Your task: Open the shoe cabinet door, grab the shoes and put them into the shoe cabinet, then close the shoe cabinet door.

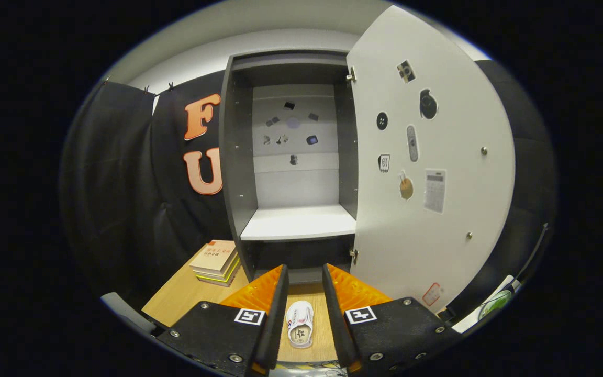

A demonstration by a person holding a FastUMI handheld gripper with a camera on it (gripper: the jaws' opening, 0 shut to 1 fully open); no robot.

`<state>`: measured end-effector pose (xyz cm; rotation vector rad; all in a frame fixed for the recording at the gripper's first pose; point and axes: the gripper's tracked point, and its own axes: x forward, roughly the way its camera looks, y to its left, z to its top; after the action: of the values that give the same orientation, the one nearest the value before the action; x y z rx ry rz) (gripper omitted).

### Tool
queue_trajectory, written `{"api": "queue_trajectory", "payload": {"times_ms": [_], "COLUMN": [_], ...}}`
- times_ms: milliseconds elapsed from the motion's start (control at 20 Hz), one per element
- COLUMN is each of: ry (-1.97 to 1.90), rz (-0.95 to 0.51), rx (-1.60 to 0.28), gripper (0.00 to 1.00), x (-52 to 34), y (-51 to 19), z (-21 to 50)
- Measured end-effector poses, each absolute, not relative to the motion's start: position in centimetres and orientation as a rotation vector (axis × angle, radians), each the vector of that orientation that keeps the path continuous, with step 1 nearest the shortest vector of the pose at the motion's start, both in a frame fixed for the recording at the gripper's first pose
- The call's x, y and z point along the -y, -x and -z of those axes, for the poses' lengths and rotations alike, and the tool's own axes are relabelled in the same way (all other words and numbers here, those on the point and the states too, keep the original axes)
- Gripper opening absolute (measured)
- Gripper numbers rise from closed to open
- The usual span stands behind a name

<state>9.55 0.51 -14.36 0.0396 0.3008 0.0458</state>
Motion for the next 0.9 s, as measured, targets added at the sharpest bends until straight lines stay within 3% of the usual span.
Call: {"api": "queue_trajectory", "payload": {"times_ms": [900], "ry": [-0.052], "rz": [-0.160], "rx": [-0.775], "gripper": [0.44], "x": [-5.4], "y": [-12.2], "z": [38.9]}}
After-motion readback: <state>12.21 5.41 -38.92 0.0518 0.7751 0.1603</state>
